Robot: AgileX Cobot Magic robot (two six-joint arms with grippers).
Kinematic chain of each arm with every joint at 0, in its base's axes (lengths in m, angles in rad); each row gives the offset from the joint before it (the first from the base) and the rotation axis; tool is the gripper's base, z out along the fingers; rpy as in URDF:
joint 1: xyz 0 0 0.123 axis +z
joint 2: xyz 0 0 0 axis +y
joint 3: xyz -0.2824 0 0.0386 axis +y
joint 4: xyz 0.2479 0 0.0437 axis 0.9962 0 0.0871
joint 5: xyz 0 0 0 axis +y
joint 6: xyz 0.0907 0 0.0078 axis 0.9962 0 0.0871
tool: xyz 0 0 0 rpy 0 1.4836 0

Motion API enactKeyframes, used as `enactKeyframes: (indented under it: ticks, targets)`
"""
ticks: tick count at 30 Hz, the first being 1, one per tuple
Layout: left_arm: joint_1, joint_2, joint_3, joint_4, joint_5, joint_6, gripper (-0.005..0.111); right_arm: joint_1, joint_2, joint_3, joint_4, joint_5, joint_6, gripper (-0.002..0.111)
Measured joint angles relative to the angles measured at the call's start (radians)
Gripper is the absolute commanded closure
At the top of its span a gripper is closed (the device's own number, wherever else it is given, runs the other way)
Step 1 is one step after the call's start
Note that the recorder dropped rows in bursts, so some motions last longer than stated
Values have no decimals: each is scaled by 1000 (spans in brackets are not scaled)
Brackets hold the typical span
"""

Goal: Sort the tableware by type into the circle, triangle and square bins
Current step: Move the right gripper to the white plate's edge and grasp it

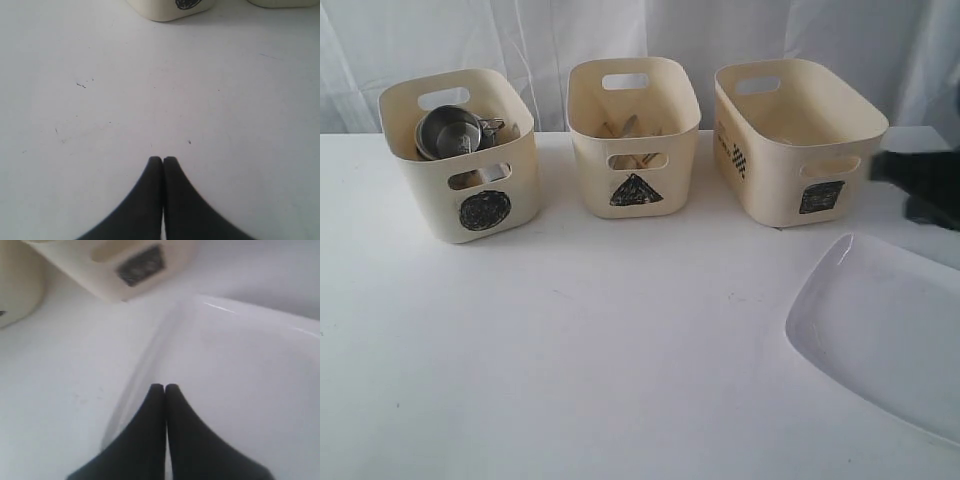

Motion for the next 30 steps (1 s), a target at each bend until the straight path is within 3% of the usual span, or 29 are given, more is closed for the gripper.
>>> enactKeyframes:
  ticks: [6,9,11,14,18,21,25,27,30]
  targets:
    - [0,0,0,0,0,0,107,-363,-207,148,19,93,120,108]
    - [0,0,0,0,0,0,107,-515,-193,153,41,128,176,108]
    - [0,0,0,0,0,0,107,-595,-140,153,122,174,115,108]
    - [0,0,0,0,0,0,107,-710,2,136,409,348,-260,108]
    - [0,0,0,0,0,0,107,-804,201,58,827,707,-903,108]
    - [0,0,0,0,0,0,107,-835,304,-34,977,760,-1055,108]
    - [0,0,0,0,0,0,107,-848,387,-100,918,743,-1111,107]
    - [0,0,0,0,0,0,107,-848,396,-102,750,687,-1115,98]
    - [0,0,0,0,0,0,107,-848,399,-102,508,622,-1119,70]
